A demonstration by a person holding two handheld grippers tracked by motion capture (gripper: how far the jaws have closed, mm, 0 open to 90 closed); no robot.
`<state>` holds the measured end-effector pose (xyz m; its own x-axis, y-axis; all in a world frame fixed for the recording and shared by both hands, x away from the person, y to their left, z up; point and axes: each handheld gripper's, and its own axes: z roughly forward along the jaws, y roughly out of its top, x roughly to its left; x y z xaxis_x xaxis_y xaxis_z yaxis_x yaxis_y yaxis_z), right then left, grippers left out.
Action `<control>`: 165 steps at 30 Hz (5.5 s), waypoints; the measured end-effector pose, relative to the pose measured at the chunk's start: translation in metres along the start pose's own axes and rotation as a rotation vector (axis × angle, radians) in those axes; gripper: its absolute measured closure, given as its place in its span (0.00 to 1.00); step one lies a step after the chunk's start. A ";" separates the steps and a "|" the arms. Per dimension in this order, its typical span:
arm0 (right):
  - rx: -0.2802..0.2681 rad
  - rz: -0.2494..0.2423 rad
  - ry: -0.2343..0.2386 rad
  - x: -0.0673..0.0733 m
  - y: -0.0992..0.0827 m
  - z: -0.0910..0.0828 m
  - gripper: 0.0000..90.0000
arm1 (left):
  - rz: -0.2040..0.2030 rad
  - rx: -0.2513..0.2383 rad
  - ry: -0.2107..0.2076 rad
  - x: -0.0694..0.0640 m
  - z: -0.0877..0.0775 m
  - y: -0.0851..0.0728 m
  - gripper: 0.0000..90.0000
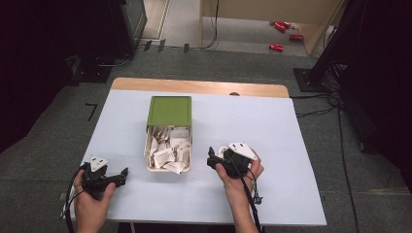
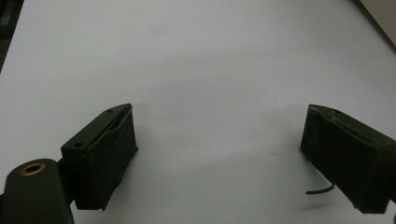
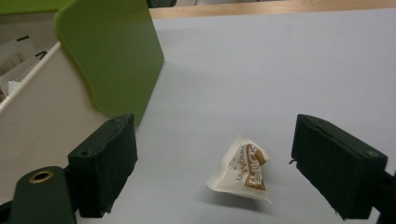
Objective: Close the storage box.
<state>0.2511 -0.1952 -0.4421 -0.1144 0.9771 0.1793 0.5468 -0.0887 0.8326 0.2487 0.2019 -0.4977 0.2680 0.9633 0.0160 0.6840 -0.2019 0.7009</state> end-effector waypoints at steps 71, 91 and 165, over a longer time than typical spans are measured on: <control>0.045 -0.072 0.108 0.084 -0.024 0.005 0.61 | -0.001 -0.001 -0.001 0.000 0.000 0.000 0.12; 0.053 -0.012 0.096 0.089 -0.043 0.005 0.93 | -0.001 -0.001 -0.001 0.000 0.000 0.000 0.12; 0.020 -0.024 0.113 0.082 -0.020 0.006 0.83 | -0.001 0.000 -0.001 0.000 0.000 0.000 0.12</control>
<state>0.2355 -0.1121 -0.4473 -0.2199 0.9507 0.2187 0.5593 -0.0608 0.8267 0.2486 0.2018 -0.4977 0.2677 0.9634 0.0149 0.6840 -0.2009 0.7012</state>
